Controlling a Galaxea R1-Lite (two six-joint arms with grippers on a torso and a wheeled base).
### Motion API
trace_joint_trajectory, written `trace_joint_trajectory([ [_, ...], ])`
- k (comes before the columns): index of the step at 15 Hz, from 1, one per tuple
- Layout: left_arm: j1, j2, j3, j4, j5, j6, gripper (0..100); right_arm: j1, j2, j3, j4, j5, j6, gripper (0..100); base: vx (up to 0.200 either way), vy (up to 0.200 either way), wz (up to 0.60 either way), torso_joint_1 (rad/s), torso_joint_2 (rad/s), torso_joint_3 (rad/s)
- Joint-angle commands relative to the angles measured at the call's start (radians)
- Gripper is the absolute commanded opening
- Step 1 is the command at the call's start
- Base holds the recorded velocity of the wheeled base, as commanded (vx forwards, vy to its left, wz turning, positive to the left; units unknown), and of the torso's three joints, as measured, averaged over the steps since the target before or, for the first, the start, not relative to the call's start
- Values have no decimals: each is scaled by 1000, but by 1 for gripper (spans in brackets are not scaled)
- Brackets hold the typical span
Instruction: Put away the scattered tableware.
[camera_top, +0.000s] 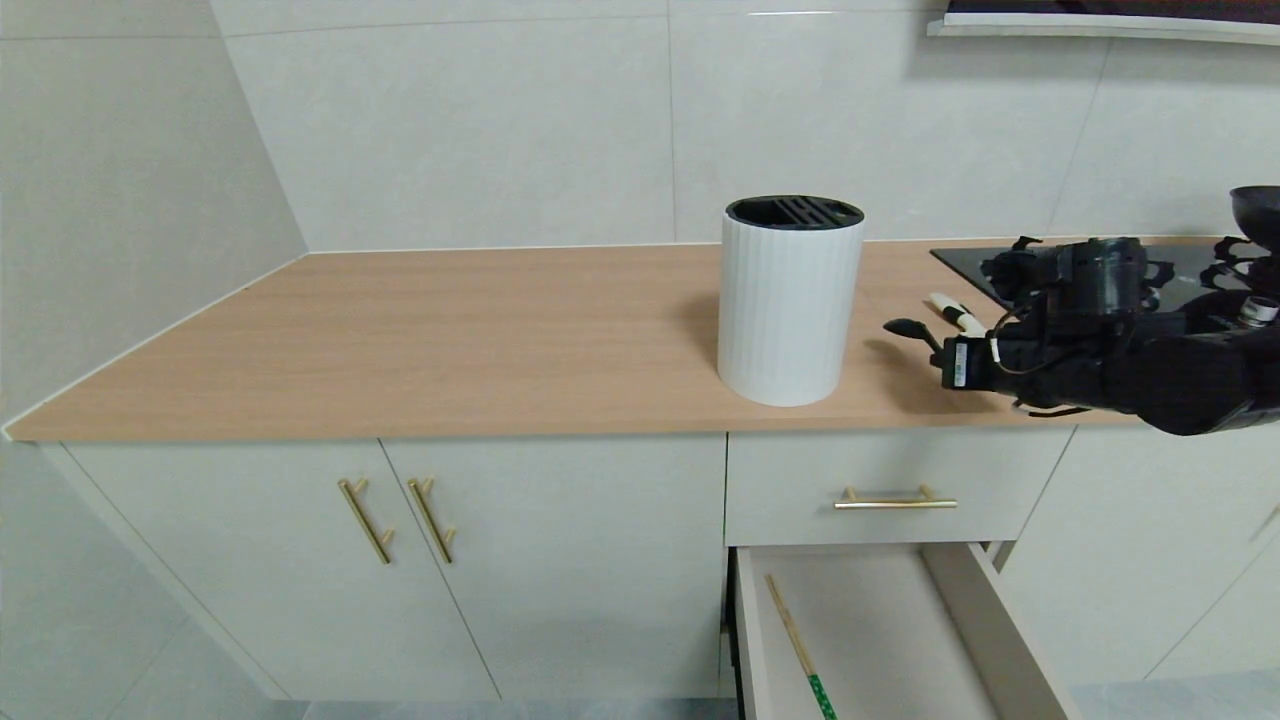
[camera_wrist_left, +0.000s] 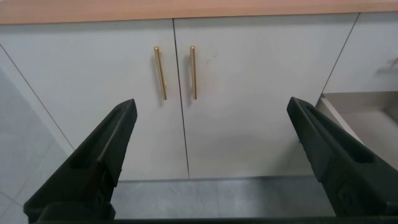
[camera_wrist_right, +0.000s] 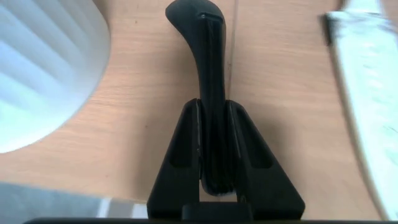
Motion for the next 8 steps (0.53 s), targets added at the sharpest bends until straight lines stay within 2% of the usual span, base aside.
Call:
trace_joint_trajectory([
  [1, 0, 0, 0, 0, 0, -1, 100, 30, -134, 45, 64, -30, 24, 0, 0, 0, 0, 0, 0, 0],
  [6, 0, 0, 0, 0, 0, -1, 100, 134, -384, 261, 220, -75, 36, 0, 0, 0, 0, 0, 0, 0],
  [8, 0, 0, 0, 0, 0, -1, 100, 145, -476, 356, 260, -75, 36, 0, 0, 0, 0, 0, 0, 0],
])
